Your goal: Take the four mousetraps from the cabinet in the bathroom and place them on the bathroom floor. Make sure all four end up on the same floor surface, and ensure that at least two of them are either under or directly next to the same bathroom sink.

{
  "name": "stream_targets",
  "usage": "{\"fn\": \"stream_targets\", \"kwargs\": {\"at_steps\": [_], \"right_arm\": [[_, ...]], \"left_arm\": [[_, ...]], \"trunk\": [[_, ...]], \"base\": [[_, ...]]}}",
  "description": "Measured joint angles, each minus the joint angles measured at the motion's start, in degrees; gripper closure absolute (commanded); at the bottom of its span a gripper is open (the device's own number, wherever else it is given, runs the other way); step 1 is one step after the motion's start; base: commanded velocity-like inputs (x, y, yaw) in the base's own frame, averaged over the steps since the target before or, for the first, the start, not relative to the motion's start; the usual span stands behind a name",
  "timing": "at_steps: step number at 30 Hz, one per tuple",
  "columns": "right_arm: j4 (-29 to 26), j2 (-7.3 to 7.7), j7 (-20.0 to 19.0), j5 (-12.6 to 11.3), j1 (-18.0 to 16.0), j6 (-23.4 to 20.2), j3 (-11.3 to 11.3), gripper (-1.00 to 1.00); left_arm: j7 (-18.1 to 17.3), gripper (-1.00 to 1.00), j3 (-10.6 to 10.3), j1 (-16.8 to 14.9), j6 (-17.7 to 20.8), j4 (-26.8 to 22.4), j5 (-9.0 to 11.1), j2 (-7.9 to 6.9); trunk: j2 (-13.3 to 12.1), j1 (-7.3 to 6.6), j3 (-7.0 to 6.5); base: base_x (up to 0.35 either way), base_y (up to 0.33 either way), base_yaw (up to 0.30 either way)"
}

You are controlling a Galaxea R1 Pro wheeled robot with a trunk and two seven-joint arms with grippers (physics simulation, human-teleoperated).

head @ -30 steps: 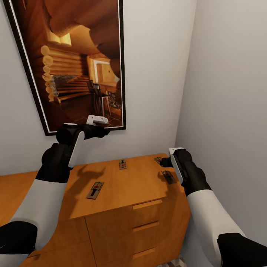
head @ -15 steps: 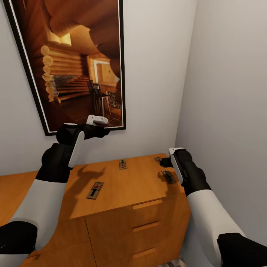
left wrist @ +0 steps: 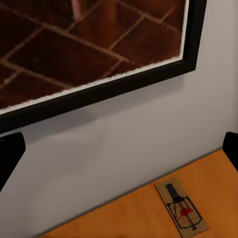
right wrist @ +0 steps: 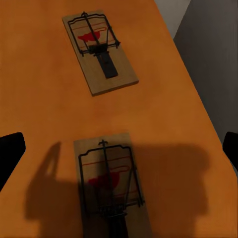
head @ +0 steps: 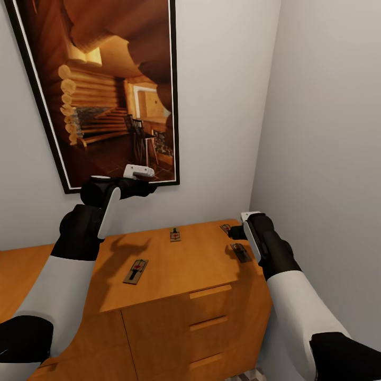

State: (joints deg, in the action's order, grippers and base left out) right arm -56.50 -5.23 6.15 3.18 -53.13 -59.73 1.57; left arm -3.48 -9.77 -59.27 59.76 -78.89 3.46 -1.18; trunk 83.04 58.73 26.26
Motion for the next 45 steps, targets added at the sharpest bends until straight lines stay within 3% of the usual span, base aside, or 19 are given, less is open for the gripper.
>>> {"fn": "stream_targets", "kwargs": {"at_steps": [14,45], "right_arm": [[7.38,0.25,-0.31,0.10,0.00,0.00,-0.04,-1.00],[8.90,0.49,-1.19,0.02,0.00,-0.01,-0.05,-1.00]], "left_arm": [[0.00,-1.00,-0.08,0.00,0.00,0.73,0.00,0.00],[0.00,-1.00,-0.09,0.00,0.00,0.79,0.00,0.01]], "trunk": [[0.00,0.00,0.00],[0.00,0.00,0.00]], "base": [[0.000,0.000,0.000],[0.000,0.000,0.000]]}}
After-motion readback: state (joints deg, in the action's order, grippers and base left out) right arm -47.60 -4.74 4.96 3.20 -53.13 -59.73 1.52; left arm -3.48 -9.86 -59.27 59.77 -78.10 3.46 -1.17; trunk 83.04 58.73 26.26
